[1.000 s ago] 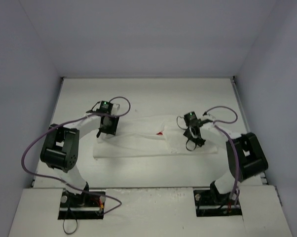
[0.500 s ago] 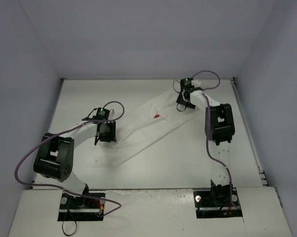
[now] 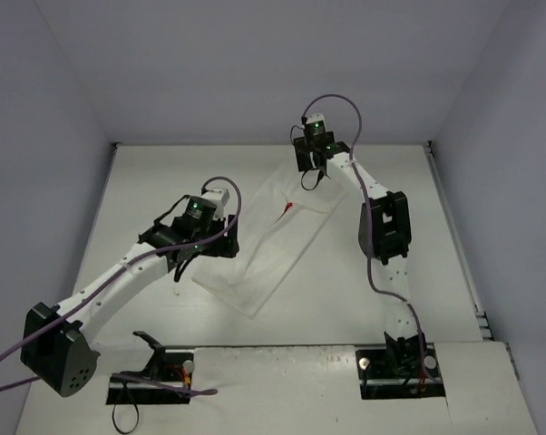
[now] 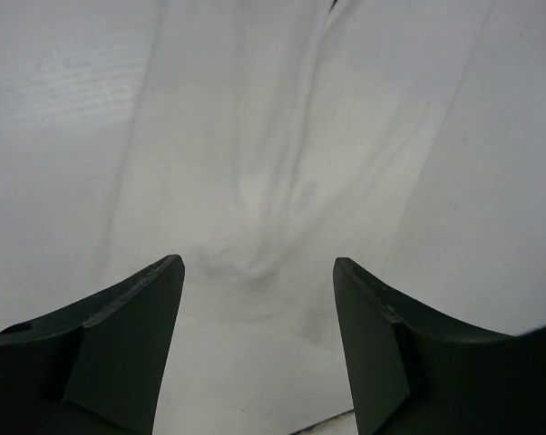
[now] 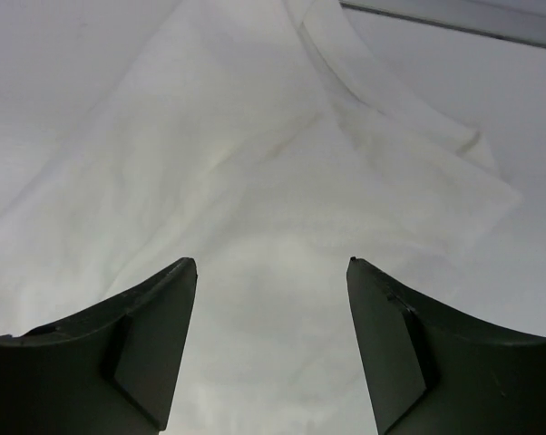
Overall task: Fold and stack the t-shirts
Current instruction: Rotate the tshirt 90 degrees, then grab the bottom of the folded rectangular tshirt with both arms, then fold the folded rectangular tshirt in 1/3 of the way, then grab one side of the 2/3 rectangular tshirt with both arms
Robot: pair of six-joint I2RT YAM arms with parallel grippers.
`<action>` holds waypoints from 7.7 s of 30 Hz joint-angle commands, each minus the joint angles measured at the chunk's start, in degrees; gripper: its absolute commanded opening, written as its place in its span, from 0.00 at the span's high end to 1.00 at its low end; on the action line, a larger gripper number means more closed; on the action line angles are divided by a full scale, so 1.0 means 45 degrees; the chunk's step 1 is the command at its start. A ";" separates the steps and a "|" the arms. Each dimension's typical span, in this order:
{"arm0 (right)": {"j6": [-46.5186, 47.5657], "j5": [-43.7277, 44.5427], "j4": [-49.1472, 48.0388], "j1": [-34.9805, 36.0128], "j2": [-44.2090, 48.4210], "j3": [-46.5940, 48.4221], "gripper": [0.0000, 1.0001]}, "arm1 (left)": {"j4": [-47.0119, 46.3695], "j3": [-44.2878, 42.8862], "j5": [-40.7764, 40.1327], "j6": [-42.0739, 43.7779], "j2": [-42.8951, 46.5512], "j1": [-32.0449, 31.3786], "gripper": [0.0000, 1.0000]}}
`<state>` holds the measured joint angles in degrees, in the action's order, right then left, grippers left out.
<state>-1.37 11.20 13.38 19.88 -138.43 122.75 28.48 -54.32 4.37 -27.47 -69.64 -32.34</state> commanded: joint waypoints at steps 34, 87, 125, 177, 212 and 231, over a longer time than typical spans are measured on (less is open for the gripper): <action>-0.4480 -0.0256 -0.0625 0.0054 -0.1097 -0.0654 0.36 | -0.2287 0.1428 0.1187 -0.1223 -0.5219 -0.1011 0.47; -0.8991 -0.4281 -0.0570 0.1770 1.6568 -2.0168 0.54 | -0.3074 0.3815 0.1600 -0.4849 0.0092 -0.2517 0.24; -1.1726 -0.5219 -0.0244 0.4585 1.5771 -2.2293 0.78 | -0.3131 0.4010 0.3139 -0.4961 -0.2175 -0.2472 0.86; -0.6440 -0.2145 0.4000 0.1444 1.0219 -1.1459 1.00 | 0.0858 -0.5599 0.2817 -0.1167 -0.5801 0.2067 1.00; -0.3647 -0.3946 0.3926 -0.0911 0.4768 -0.3138 0.64 | 0.0511 -1.1645 0.1900 0.0431 -0.9179 0.2609 0.41; 0.0954 -0.9716 0.3472 -0.0606 0.4434 -0.5536 0.91 | -0.2673 -0.7374 0.2872 0.0764 -0.8641 0.0683 0.98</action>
<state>-1.36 -26.51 29.57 17.09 -117.12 97.38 20.71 -83.66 14.50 -25.99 -106.96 -29.26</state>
